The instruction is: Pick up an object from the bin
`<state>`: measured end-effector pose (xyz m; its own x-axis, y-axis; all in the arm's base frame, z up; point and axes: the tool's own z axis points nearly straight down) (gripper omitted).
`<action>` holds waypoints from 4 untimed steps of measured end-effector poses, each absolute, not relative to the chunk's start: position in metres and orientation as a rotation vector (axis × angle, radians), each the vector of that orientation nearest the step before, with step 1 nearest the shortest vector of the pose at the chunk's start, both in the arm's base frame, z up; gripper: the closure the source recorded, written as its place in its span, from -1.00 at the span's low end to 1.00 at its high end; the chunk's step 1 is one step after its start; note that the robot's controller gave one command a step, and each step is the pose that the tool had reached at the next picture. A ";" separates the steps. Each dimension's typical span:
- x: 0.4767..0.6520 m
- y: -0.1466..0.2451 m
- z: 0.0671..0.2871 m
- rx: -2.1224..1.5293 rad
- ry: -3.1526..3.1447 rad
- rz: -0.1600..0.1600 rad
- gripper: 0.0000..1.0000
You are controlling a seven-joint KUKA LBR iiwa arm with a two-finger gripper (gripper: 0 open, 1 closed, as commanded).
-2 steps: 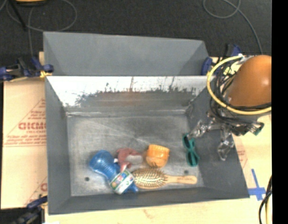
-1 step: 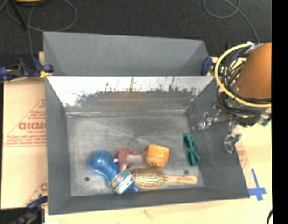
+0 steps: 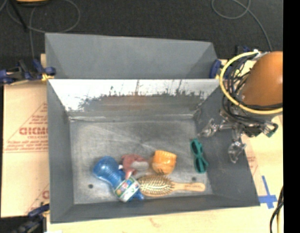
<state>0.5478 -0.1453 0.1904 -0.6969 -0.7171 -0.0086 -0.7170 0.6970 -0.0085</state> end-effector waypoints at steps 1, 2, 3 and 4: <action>0.518 -0.125 0.073 -1.278 2.863 -0.004 1.00; 0.518 -0.125 0.073 -1.278 2.863 -0.005 1.00; 0.519 -0.119 0.120 -1.239 2.884 -0.003 -1.00; 0.519 -0.119 0.120 -1.240 2.884 -0.003 -1.00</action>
Offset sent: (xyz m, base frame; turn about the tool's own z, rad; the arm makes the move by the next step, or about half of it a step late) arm 0.0000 0.0000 0.0000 0.0000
